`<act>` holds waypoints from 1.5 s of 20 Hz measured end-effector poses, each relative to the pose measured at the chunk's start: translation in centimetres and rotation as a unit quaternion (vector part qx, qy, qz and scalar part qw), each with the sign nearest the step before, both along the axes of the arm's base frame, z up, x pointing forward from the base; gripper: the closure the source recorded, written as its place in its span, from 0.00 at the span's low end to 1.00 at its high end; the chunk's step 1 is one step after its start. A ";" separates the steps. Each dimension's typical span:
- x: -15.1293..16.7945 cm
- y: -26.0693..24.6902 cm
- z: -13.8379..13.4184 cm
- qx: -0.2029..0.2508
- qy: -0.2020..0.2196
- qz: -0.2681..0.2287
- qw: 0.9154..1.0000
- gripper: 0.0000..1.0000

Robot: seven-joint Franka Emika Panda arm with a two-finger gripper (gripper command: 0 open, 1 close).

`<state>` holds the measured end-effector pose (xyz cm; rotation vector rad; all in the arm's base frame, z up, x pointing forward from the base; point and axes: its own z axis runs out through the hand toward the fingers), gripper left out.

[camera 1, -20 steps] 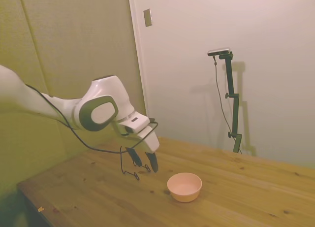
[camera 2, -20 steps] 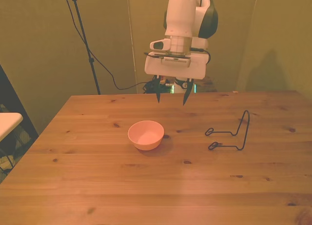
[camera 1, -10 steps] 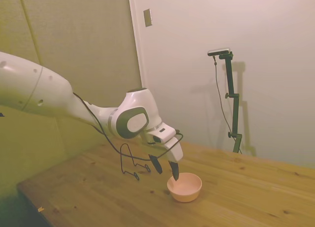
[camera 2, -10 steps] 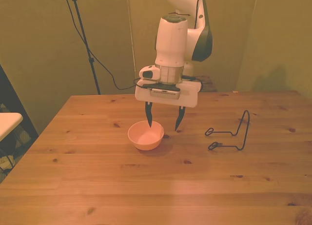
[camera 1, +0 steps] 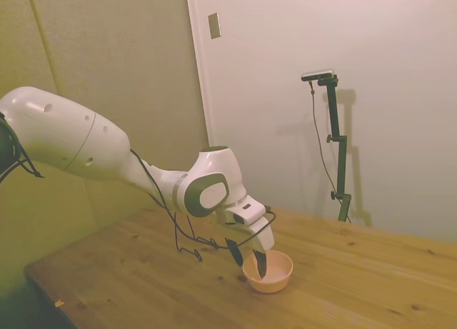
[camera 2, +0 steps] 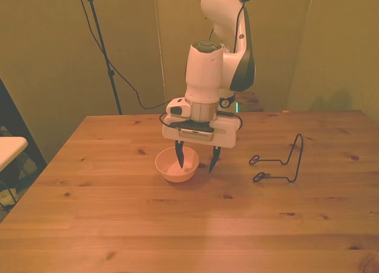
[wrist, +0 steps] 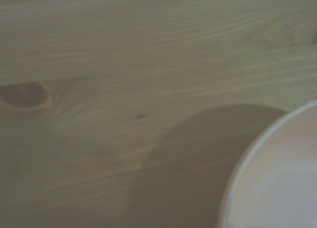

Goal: Load the bowl

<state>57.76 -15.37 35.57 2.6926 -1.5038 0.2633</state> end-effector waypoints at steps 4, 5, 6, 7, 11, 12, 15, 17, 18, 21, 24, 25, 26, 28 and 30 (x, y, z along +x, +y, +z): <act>-0.1 -0.2 -0.1 0.002 0.000 -0.004 1.000 1.00; -0.1 -0.3 -0.1 0.002 0.000 -0.004 1.000 1.00; -0.1 -0.4 -0.1 0.002 0.000 -0.005 1.000 1.00; -0.1 -0.5 -0.1 0.002 0.000 -0.006 1.000 1.00; -0.2 -0.8 -0.1 0.002 0.000 -0.009 1.000 1.00; -0.2 -0.9 -0.1 0.003 -0.001 -0.009 1.000 1.00; -0.3 -1.0 -0.2 0.008 -0.001 -0.012 1.000 1.00; -0.3 -1.0 -0.3 0.009 0.000 -0.012 1.000 1.00; -0.3 -1.1 -0.3 0.009 -0.001 -0.012 1.000 1.00; 0.0 -1.1 0.2 0.006 -0.010 -0.010 1.000 1.00; 0.1 -1.3 0.7 0.005 -0.014 -0.010 1.000 1.00; 0.1 -1.3 0.8 0.007 -0.015 -0.010 1.000 1.00; 0.1 -1.3 0.9 0.012 -0.018 -0.009 1.000 1.00; 0.0 -1.0 1.4 0.032 -0.025 -0.004 0.999 1.00; -0.1 -0.5 2.3 0.059 -0.033 0.002 0.998 1.00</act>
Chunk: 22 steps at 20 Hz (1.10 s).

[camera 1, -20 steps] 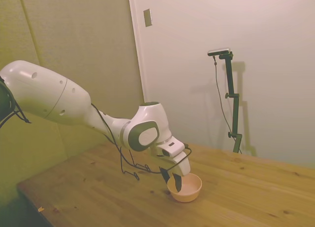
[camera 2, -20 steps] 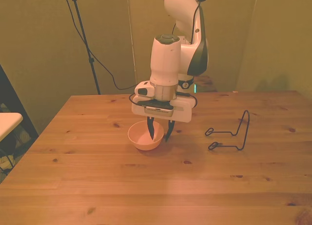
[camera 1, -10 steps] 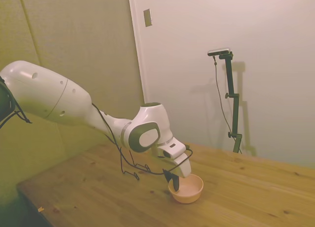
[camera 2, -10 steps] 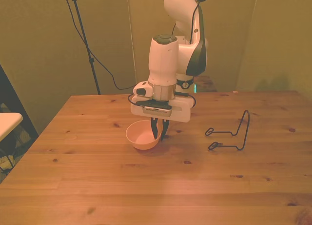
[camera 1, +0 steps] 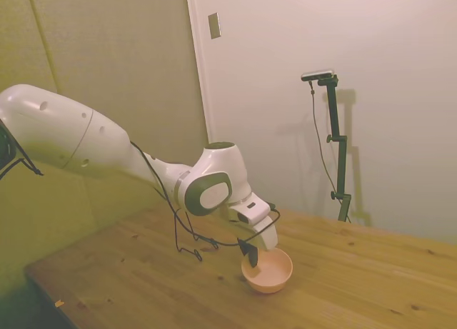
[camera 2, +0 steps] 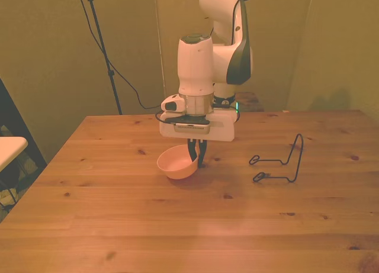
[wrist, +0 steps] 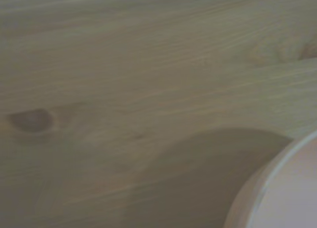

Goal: Load the bowl

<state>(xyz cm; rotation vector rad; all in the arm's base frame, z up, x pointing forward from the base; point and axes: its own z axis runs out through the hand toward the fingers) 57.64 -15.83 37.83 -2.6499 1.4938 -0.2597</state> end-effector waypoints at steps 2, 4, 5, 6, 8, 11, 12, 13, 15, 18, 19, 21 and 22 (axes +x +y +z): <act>-0.3 0.9 0.9 0.024 -0.002 0.005 1.000 1.00; -0.6 2.2 1.8 0.050 -0.007 0.011 0.999 1.00; -0.7 3.0 2.3 0.060 -0.008 0.017 0.998 1.00; -0.9 4.0 2.9 0.069 -0.010 0.023 0.997 1.00; -1.1 6.4 4.4 0.081 -0.017 0.038 0.996 1.00; -2.7 10.7 7.4 0.098 -0.028 0.070 0.992 1.00; -2.7 11.0 7.3 0.107 -0.030 0.069 0.991 1.00; -2.6 11.3 7.2 0.119 -0.033 0.070 0.990 1.00; -2.5 12.2 7.1 0.150 -0.045 0.081 0.984 1.00; -2.3 12.9 7.1 0.200 -0.069 0.095 0.973 1.00; -2.3 13.1 7.2 0.215 -0.078 0.100 0.968 1.00; -2.3 13.8 7.4 0.243 -0.088 0.119 0.959 1.00; -2.3 14.3 7.4 0.250 -0.090 0.133 0.955 1.00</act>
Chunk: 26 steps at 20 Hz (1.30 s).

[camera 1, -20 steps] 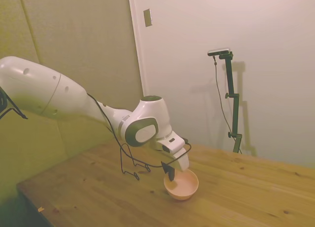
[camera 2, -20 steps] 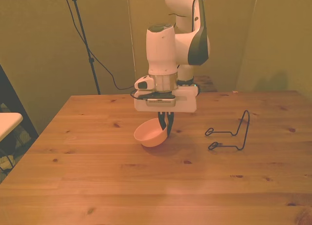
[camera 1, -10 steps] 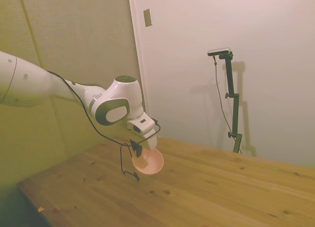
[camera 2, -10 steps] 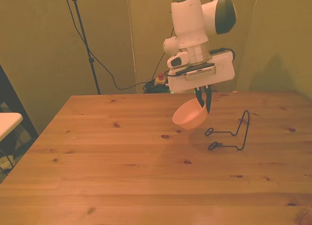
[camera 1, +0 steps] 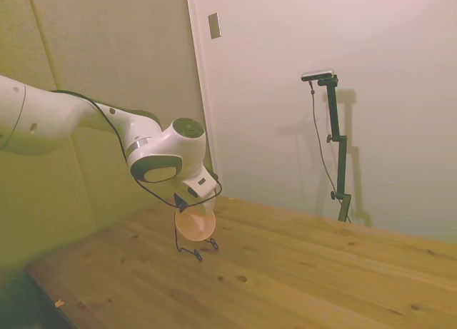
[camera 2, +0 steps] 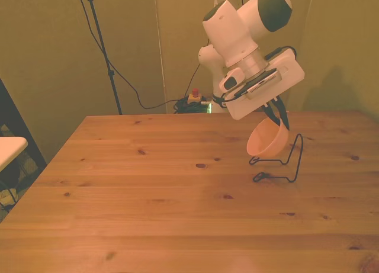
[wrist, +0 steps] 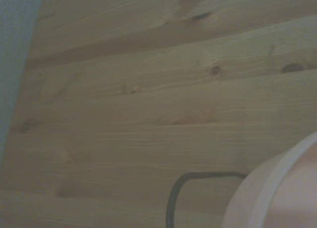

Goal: Load the bowl

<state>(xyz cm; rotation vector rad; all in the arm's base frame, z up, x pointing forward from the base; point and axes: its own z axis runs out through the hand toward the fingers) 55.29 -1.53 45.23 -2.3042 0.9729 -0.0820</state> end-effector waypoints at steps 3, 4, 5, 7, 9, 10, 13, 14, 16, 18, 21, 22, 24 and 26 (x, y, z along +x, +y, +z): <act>0.0 0.1 0.0 0.013 -0.009 0.003 1.000 1.00; 0.1 0.1 0.1 0.021 -0.016 0.006 1.000 1.00; 0.1 0.2 0.0 0.030 -0.024 0.010 0.999 1.00; 0.2 0.3 -0.3 0.047 -0.037 0.016 0.998 1.00; 0.4 0.4 -1.0 0.061 -0.048 0.021 0.997 1.00; 0.5 0.4 -1.5 0.069 -0.051 0.022 0.996 1.00; 0.6 0.5 -2.8 0.089 -0.056 0.027 0.994 1.00; 0.6 0.4 -3.2 0.093 -0.056 0.028 0.994 1.00; 0.5 0.4 -4.0 0.101 -0.056 0.030 0.993 1.00; 0.4 0.4 -4.5 0.104 -0.055 0.031 0.993 1.00; 0.5 0.4 -5.2 0.110 -0.055 0.029 0.992 1.00; 0.6 0.3 -5.4 0.112 -0.055 0.028 0.992 1.00; 0.7 0.0 -6.0 0.114 -0.055 0.026 0.992 1.00; 0.8 -0.3 -6.4 0.114 -0.052 0.024 0.992 1.00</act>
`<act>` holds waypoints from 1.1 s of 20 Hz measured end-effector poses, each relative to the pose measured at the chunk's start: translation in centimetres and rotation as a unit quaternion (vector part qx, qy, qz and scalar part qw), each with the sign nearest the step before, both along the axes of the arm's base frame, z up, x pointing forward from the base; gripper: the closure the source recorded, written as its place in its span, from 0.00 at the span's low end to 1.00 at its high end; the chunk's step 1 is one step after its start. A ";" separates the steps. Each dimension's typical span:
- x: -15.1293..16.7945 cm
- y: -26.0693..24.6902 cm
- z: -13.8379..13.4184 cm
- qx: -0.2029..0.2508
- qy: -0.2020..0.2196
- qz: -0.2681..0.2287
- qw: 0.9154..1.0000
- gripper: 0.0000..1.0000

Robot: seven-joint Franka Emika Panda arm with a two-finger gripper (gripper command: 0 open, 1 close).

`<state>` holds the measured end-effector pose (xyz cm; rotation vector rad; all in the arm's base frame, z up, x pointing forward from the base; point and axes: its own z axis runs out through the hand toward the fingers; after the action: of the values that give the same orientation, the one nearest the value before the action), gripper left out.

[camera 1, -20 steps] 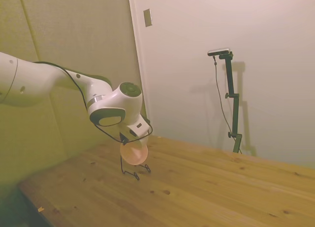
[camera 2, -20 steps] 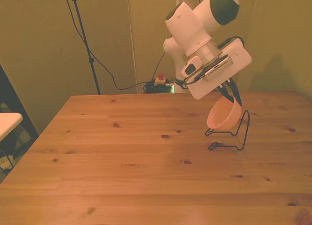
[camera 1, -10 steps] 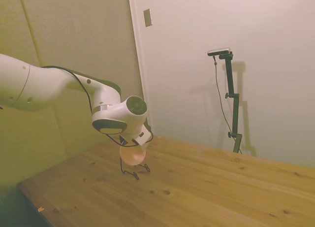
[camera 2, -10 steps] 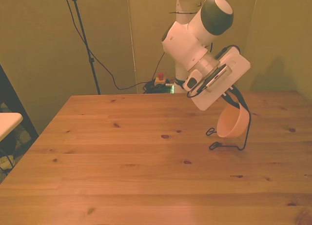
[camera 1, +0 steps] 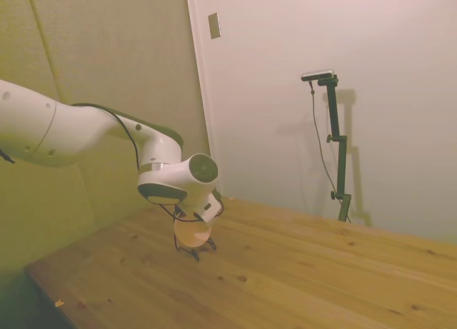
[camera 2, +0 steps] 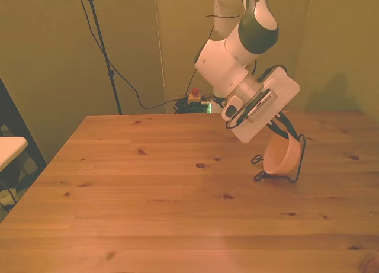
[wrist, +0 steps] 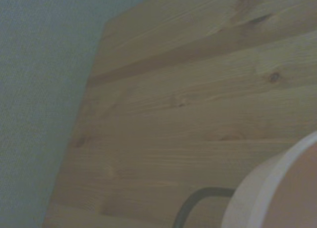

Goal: Load the bowl

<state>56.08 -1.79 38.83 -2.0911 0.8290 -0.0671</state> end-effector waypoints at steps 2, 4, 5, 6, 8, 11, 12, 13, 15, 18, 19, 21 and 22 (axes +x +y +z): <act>0.1 -0.1 -0.2 0.000 0.002 -0.001 1.000 1.00; 0.2 -0.1 -0.4 0.000 0.003 -0.001 1.000 0.00; 0.2 -0.1 -0.4 0.000 0.003 -0.001 1.000 0.00; 0.3 -0.1 -0.4 0.000 0.003 0.000 1.000 0.00; 0.3 -0.1 -0.3 0.001 0.003 0.001 1.000 0.00; 0.3 0.0 -0.3 0.002 0.003 0.001 1.000 0.00; 0.3 -0.1 -0.2 0.002 0.002 0.001 1.000 0.00; 0.3 -0.1 -0.2 0.002 0.002 0.001 1.000 0.00; 0.3 -0.2 0.0 0.002 0.000 0.000 1.000 0.00; 0.2 -1.3 1.0 0.003 -0.001 -0.005 1.000 0.00; 0.1 -1.9 1.5 0.002 -0.001 -0.006 1.000 0.00; -0.2 -3.4 2.6 -0.005 0.004 -0.009 1.000 0.00; -0.5 -4.3 3.4 -0.014 0.009 -0.011 1.000 0.00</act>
<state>55.55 -6.06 42.19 -2.1123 0.8672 -0.0737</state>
